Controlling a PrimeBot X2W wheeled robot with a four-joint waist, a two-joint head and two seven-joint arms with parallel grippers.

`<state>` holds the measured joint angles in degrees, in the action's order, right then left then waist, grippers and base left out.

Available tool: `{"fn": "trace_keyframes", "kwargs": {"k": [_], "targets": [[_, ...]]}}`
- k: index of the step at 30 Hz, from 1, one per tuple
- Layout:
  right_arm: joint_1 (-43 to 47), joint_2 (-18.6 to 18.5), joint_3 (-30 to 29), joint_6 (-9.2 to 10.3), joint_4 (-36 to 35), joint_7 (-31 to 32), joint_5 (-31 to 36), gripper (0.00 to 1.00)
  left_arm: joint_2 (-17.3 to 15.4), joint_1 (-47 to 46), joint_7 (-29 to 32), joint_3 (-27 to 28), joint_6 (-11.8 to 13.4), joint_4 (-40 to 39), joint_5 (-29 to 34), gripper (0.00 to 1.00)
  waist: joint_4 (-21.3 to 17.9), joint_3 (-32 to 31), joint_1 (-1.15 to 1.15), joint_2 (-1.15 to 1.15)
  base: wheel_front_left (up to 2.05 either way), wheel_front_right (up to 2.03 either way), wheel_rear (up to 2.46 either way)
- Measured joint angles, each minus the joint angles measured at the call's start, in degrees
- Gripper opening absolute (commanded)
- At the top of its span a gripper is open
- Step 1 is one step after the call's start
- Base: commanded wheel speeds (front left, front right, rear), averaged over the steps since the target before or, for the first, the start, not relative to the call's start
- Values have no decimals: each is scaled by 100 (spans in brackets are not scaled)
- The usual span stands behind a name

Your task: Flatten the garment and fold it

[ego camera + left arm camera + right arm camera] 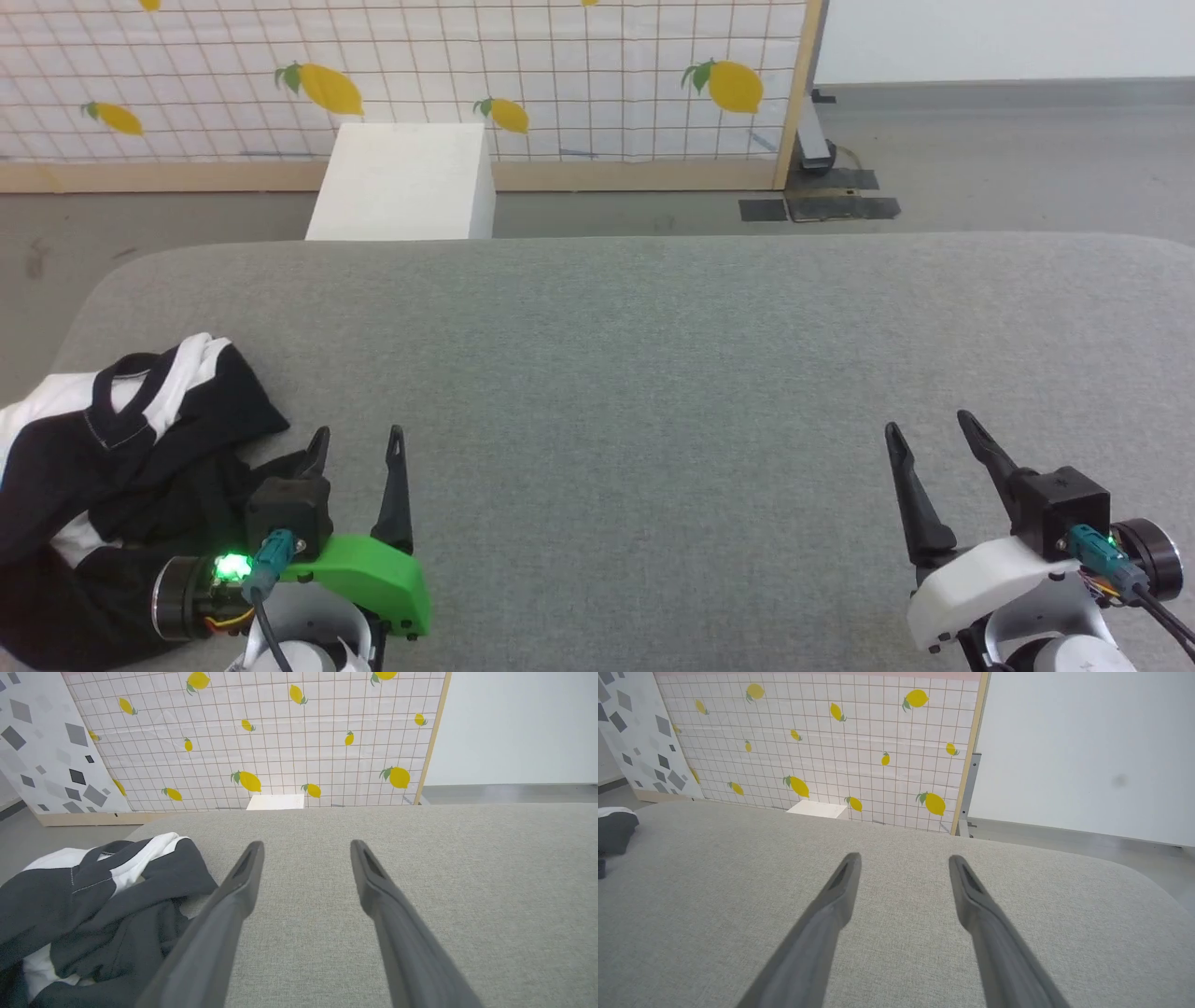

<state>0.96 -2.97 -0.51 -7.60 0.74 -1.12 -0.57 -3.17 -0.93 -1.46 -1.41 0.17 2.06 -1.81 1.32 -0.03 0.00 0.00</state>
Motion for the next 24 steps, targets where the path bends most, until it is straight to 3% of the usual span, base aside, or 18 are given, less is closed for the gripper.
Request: {"fn": "trace_keyframes", "kwargs": {"k": [24], "targets": [[0, 0, -79, 0, 120, -250, -103, 100, -32, -60, -283, -81, 204, 229, -283, 100, 852, -21, 0, 0, 0, 0, 0]]}}
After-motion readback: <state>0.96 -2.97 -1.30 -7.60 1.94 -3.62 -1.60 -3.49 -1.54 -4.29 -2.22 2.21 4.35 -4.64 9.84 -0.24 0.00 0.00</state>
